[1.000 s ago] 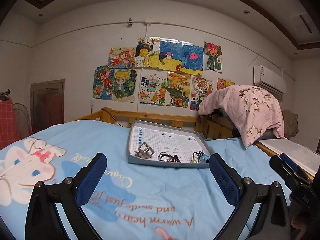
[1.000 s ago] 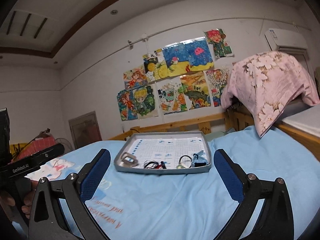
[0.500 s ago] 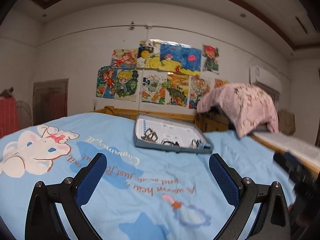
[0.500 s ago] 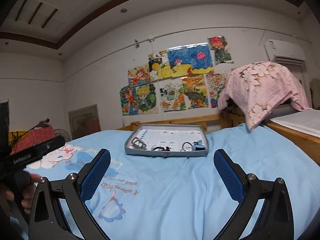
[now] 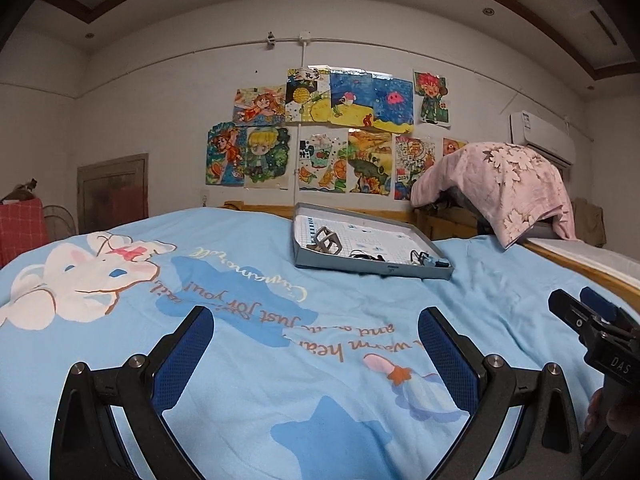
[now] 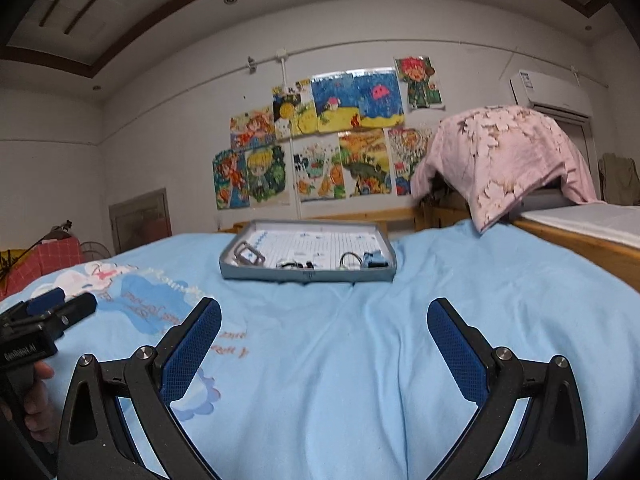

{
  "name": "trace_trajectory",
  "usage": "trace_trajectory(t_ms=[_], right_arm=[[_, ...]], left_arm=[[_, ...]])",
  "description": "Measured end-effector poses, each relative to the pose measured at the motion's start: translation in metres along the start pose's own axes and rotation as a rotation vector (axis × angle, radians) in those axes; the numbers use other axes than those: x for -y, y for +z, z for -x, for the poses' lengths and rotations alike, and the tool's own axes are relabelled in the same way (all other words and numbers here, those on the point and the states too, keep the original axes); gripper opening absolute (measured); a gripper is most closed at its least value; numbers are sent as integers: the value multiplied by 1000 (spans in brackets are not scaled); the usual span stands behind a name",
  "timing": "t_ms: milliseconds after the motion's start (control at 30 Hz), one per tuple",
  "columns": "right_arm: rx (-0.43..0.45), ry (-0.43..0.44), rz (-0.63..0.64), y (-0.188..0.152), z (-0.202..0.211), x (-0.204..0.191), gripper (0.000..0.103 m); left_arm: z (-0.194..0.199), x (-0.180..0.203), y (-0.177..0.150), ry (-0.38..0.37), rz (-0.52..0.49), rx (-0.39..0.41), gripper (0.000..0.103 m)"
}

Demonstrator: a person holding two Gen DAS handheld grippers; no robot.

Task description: Organize jewelry

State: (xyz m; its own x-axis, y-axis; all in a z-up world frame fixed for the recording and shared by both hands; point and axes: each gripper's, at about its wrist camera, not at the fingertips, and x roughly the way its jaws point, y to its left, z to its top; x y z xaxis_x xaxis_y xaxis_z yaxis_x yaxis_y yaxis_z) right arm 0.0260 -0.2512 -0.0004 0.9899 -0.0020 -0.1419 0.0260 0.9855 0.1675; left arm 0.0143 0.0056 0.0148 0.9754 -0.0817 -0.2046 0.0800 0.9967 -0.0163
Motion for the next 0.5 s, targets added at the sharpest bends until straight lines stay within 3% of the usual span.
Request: trace_trajectory(t_ms=[167,500], right_arm=[[-16,12,39,-3,1,-9,101],[-21,4,41,-3,0,-11,101]], left_arm=[[-3,3,-7,40,-20,-7,103],[-4,-3,-8,45,8,-15,103]])
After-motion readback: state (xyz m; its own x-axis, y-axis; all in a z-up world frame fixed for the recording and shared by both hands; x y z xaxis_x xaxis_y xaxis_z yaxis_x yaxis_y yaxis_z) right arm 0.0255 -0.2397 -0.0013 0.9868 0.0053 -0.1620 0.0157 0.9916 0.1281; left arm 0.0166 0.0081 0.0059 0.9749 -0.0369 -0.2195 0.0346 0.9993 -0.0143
